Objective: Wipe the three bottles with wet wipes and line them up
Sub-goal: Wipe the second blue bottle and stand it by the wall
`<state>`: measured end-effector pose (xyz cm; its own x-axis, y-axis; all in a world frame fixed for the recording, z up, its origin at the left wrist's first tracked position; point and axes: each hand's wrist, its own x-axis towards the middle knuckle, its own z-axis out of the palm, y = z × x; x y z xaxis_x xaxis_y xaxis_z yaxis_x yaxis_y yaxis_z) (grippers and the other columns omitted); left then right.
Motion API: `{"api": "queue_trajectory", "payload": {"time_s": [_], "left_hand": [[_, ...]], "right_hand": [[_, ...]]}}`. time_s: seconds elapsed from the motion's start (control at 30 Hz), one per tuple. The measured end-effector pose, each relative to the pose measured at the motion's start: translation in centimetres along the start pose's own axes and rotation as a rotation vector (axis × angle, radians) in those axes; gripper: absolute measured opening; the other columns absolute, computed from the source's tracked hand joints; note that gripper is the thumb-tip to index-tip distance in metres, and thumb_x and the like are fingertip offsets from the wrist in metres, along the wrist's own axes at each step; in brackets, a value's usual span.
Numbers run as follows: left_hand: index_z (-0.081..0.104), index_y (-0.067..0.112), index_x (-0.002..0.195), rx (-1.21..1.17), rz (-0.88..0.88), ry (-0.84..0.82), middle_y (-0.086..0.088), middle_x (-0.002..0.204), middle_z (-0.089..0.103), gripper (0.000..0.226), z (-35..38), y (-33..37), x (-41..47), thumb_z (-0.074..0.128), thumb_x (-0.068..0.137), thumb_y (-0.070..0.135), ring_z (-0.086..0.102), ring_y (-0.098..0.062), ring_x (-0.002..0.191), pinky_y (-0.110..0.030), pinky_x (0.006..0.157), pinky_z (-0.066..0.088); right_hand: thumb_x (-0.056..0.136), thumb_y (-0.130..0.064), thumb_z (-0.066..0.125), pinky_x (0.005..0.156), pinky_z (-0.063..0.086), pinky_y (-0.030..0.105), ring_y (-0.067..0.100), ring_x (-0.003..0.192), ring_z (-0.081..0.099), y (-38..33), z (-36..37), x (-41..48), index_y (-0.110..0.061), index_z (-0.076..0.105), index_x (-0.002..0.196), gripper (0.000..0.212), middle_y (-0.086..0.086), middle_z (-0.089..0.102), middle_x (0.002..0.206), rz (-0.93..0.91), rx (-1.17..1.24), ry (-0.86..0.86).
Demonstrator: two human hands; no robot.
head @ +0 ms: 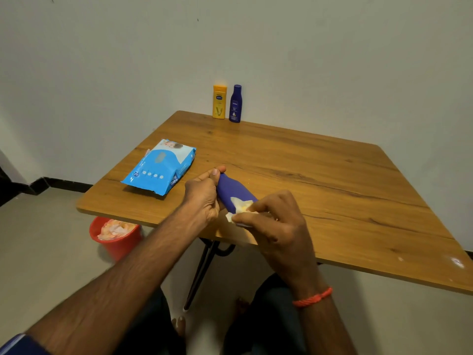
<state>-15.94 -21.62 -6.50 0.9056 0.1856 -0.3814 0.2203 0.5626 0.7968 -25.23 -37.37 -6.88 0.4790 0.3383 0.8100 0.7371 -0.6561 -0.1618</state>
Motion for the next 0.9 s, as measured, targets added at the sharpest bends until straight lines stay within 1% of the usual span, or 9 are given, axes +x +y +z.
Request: {"api": "queue_trajectory", "payload": {"time_s": [0.1, 0.2, 0.33, 0.43, 0.5, 0.6, 0.67, 0.73, 0.9], "left_hand": [[0.073, 0.013, 0.097, -0.008, 0.004, 0.01, -0.013, 0.115, 0.07, 0.02, 0.0, -0.2, 0.2, 0.055, 0.101, 0.019, 0.069, -0.029, 0.106, -0.049, 0.084, 0.06], [0.073, 0.013, 0.099, -0.01, -0.013, 0.006, -0.013, 0.112, 0.071, 0.021, -0.1, -0.3, 0.0, 0.054, 0.102, 0.02, 0.07, -0.029, 0.101, -0.045, 0.071, 0.062], [0.071, 0.012, 0.101, -0.04, -0.044, -0.034, -0.016, 0.119, 0.067, 0.02, -0.2, -0.1, -0.1, 0.052, 0.102, 0.019, 0.067, -0.032, 0.109, -0.046, 0.073, 0.062], [0.069, 0.012, 0.103, -0.059, -0.022, -0.065, -0.014, 0.116, 0.067, 0.019, -0.1, 0.3, -0.3, 0.051, 0.103, 0.019, 0.067, -0.027, 0.103, -0.043, 0.071, 0.062], [0.069, 0.014, 0.104, -0.052, 0.013, -0.066, -0.012, 0.113, 0.067, 0.02, -0.1, 0.6, -0.4, 0.051, 0.103, 0.022, 0.068, -0.024, 0.099, -0.041, 0.069, 0.063], [0.07, 0.015, 0.108, -0.036, 0.101, -0.076, -0.011, 0.111, 0.067, 0.022, -0.1, 0.9, -0.3, 0.051, 0.102, 0.025, 0.068, -0.023, 0.096, -0.04, 0.066, 0.061], [0.071, 0.017, 0.108, -0.018, 0.153, -0.07, -0.01, 0.109, 0.068, 0.022, 0.0, 0.9, -0.5, 0.051, 0.102, 0.026, 0.068, -0.024, 0.098, -0.042, 0.07, 0.062], [0.073, 0.019, 0.108, 0.003, 0.206, -0.087, -0.009, 0.109, 0.07, 0.022, 0.1, 0.8, -0.5, 0.054, 0.101, 0.026, 0.07, -0.028, 0.1, -0.049, 0.078, 0.061], [0.072, 0.022, 0.109, -0.038, 0.273, -0.161, -0.005, 0.104, 0.072, 0.018, 0.5, 0.8, -1.7, 0.057, 0.098, 0.024, 0.075, -0.023, 0.086, -0.046, 0.076, 0.061]], "right_hand": [[0.086, -0.022, 0.076, 0.064, 0.043, 0.027, 0.017, 0.088, 0.053, -0.6, 0.5, -0.1, -0.019, 0.078, 0.096, 0.01, 0.002, 0.066, 0.092, -0.08, -0.033, -0.061], [0.087, -0.022, 0.076, 0.063, 0.044, 0.029, 0.017, 0.089, 0.055, -0.4, 0.6, -0.6, -0.021, 0.079, 0.096, 0.01, 0.0, 0.068, 0.095, -0.084, 0.004, -0.072], [0.093, -0.026, 0.067, 0.067, 0.044, 0.031, 0.019, 0.088, 0.056, 0.7, -0.4, -0.9, -0.021, 0.079, 0.095, 0.013, 0.001, 0.067, 0.094, 0.012, 0.11, -0.01], [0.093, -0.029, 0.066, 0.069, 0.045, 0.028, 0.017, 0.091, 0.056, 1.4, -1.0, -0.9, -0.021, 0.079, 0.096, 0.015, 0.0, 0.066, 0.095, 0.078, 0.129, -0.018], [0.091, -0.033, 0.067, 0.071, 0.045, 0.022, 0.013, 0.093, 0.057, 1.6, -1.2, -0.9, -0.023, 0.078, 0.096, 0.015, -0.001, 0.065, 0.095, 0.185, 0.182, -0.004], [0.08, -0.014, 0.079, 0.066, 0.05, 0.023, 0.014, 0.09, 0.063, 1.6, -1.3, -0.7, -0.025, 0.078, 0.091, 0.016, -0.004, 0.066, 0.093, 0.493, 0.405, 0.025], [0.082, -0.018, 0.077, 0.059, 0.053, 0.029, 0.012, 0.08, 0.066, 1.1, -1.3, -0.2, -0.021, 0.075, 0.091, 0.009, -0.002, 0.07, 0.091, 0.719, 0.655, 0.048], [0.079, -0.027, 0.078, 0.053, 0.051, 0.026, 0.01, 0.066, 0.063, 0.5, -1.0, 0.2, -0.014, 0.072, 0.088, 0.017, 0.005, 0.07, 0.085, 0.871, 0.799, 0.068], [0.07, -0.029, 0.088, 0.051, 0.047, 0.022, 0.007, 0.063, 0.061, 0.5, 0.1, 0.2, -0.022, 0.066, 0.081, 0.025, 0.0, 0.07, 0.082, 0.955, 0.67, -0.008]]}}
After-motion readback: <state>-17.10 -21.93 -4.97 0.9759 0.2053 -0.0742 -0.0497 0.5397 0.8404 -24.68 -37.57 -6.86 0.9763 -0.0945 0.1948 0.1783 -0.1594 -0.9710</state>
